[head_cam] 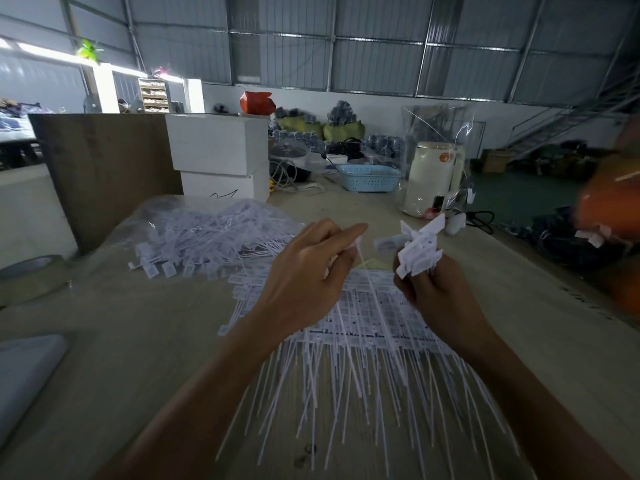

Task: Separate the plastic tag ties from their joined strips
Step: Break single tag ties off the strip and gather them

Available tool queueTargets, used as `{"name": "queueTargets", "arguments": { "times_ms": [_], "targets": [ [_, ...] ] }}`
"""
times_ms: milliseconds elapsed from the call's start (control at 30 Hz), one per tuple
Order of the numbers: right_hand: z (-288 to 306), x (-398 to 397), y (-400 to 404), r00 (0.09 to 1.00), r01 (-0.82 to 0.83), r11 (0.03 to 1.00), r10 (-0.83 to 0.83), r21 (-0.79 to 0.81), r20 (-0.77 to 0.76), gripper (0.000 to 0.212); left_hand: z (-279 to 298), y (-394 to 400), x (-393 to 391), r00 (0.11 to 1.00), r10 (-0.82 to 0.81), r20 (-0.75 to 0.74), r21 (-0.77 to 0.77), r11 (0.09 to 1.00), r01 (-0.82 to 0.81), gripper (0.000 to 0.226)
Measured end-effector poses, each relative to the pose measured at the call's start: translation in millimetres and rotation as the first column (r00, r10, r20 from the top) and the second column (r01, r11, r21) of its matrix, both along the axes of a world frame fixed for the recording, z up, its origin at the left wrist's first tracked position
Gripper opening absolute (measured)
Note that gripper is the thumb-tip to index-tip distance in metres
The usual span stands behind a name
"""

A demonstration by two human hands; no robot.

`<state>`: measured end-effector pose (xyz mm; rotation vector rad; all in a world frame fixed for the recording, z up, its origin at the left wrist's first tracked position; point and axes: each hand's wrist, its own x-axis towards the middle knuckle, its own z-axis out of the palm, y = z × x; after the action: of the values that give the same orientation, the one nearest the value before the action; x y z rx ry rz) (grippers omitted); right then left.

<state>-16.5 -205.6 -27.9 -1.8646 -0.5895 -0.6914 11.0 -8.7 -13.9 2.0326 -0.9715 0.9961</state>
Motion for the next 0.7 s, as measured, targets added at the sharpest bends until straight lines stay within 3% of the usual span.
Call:
{"name": "queueTargets", "arguments": {
  "times_ms": [233, 333, 400, 533, 700],
  "targets": [
    [2, 2, 0, 0.991, 0.112, 0.993, -0.115, 0.036, 0.064, 0.025, -3, -4, -1, 0.999, 0.006, -0.042, 0.131, 0.991, 0.000, 0.043],
    [0, 1, -3, 0.984, 0.137, 0.989, -0.143, 0.061, 0.103, 0.036, -7, -8, -2, 0.996, -0.029, -0.083, 0.156, 0.987, 0.041, 0.050],
    [-2, 2, -4, 0.990, 0.122, 0.991, -0.125, 0.058, 0.059, 0.036, -9, -10, -3, 0.991, -0.059, -0.116, 0.120, 0.990, 0.073, 0.053],
    [-2, 2, -1, 0.988, 0.153, 0.986, -0.151, 0.070, -0.026, 0.017, -9, -11, -3, 0.983, -0.079, -0.166, 0.073, 0.993, 0.092, 0.056],
    [4, -4, 5, 0.994, 0.088, 0.993, -0.083, 0.080, -0.067, 0.010, -8, -12, -6, 0.986, -0.093, -0.135, 0.059, 0.993, 0.102, 0.053]
  ]
}}
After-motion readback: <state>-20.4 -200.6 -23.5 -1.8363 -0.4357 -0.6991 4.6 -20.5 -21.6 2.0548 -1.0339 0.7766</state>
